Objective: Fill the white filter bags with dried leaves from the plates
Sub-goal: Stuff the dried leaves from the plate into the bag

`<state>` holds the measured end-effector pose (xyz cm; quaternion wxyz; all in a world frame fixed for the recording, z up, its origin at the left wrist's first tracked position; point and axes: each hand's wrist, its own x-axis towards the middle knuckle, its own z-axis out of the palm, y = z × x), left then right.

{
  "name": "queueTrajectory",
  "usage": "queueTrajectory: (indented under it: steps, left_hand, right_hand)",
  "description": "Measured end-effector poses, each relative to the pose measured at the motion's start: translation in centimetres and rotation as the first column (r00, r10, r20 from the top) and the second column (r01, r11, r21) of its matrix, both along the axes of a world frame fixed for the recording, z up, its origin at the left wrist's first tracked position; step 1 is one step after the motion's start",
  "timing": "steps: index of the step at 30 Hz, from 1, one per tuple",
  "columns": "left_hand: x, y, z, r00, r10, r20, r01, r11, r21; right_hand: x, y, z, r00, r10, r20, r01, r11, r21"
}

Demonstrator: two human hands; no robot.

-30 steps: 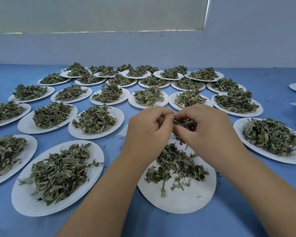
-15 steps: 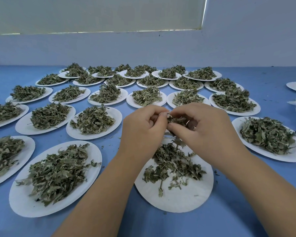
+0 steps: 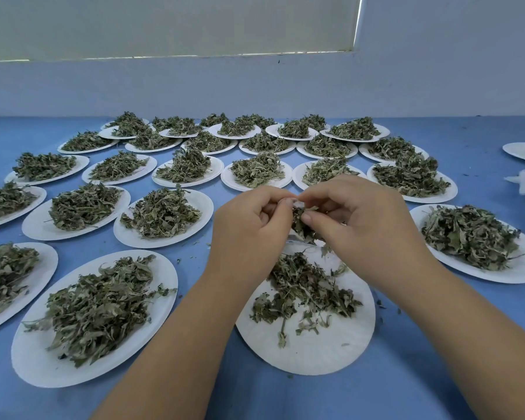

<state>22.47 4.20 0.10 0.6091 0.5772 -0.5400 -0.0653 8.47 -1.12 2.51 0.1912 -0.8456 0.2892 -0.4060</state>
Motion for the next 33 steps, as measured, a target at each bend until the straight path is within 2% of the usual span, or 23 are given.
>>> queueTrajectory:
  steps: [10, 16, 21, 23, 26, 27, 30, 33]
  left_hand:
    - [-0.6, 0.1, 0.0, 0.998, -0.062, -0.030, 0.063, 0.997, 0.034]
    - [-0.4, 0.4, 0.3, 0.998, -0.035, -0.056, 0.036, 0.999, 0.012]
    - [0.3, 0.7, 0.3, 0.987, -0.001, -0.158, 0.002, 1.000, 0.009]
    - [0.6, 0.7, 0.5, 0.979, 0.020, -0.202, -0.019, 1.000, 0.007]
    - [0.8, 0.5, 0.6, 0.972, 0.054, -0.230, -0.047, 0.998, 0.033]
    - [0.8, 0.5, 0.6, 0.969, 0.054, -0.242, -0.046, 0.998, 0.038]
    - [0.6, 0.6, 0.6, 0.971, 0.059, -0.232, -0.051, 0.998, 0.041]
    - [0.5, 0.7, 0.8, 0.970, 0.058, -0.236, -0.052, 0.998, 0.033]
  right_hand:
    - [1.1, 0.0, -0.7, 0.992, -0.097, 0.079, 0.091, 0.993, 0.078]
    - [0.5, 0.2, -0.3, 0.997, -0.003, 0.082, -0.008, 0.991, 0.133]
    - [-0.6, 0.3, 0.5, 0.982, 0.011, 0.188, -0.035, 0.991, 0.128]
    - [-0.8, 0.3, 0.6, 0.993, 0.010, 0.117, -0.027, 0.989, 0.146]
    - [0.1, 1.0, -0.2, 0.994, 0.007, -0.105, 0.001, 0.997, 0.078]
    - [0.5, 1.1, -0.7, 0.991, 0.009, -0.131, -0.002, 0.999, 0.054]
    - [1.0, 1.1, -1.5, 0.998, -0.009, -0.069, 0.011, 1.000, 0.025]
    - [0.4, 0.4, -1.1, 0.998, -0.031, 0.047, 0.026, 0.993, 0.112]
